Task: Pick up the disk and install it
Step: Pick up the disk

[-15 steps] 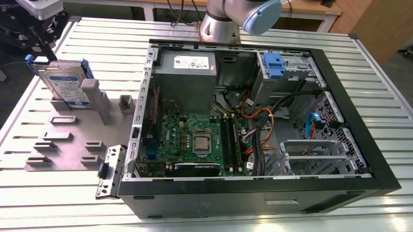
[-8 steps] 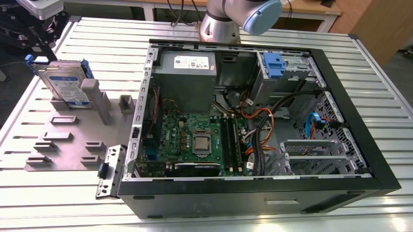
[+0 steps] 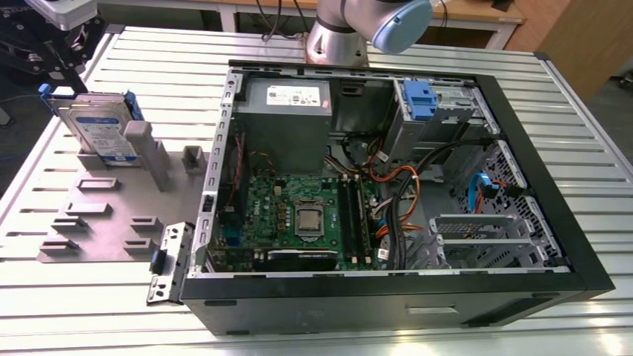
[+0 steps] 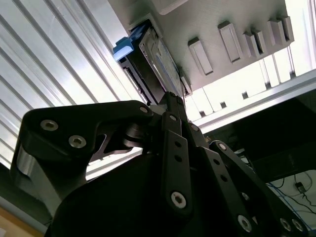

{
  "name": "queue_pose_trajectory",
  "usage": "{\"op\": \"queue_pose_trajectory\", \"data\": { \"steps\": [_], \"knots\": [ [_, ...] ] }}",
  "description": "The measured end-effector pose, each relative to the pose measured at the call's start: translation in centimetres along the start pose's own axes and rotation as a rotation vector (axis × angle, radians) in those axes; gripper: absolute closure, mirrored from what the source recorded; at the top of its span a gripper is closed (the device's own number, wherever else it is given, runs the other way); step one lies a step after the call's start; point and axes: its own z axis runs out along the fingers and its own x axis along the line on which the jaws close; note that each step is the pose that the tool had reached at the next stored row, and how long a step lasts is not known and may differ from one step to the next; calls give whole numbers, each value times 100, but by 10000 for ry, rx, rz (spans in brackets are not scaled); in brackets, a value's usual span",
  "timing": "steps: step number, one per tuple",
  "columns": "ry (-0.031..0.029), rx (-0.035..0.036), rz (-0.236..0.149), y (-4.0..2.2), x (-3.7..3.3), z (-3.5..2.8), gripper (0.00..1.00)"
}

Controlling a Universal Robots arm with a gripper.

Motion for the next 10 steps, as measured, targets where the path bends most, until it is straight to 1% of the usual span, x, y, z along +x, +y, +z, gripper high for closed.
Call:
{"op": "queue_pose_trajectory", "data": {
  "steps": [3,7,10],
  "knots": [
    [7,-5,-178,0,0,0,89],
    [26,-15,-605,0,0,0,89],
    [27,-16,-630,0,0,0,89]
  ]
}}
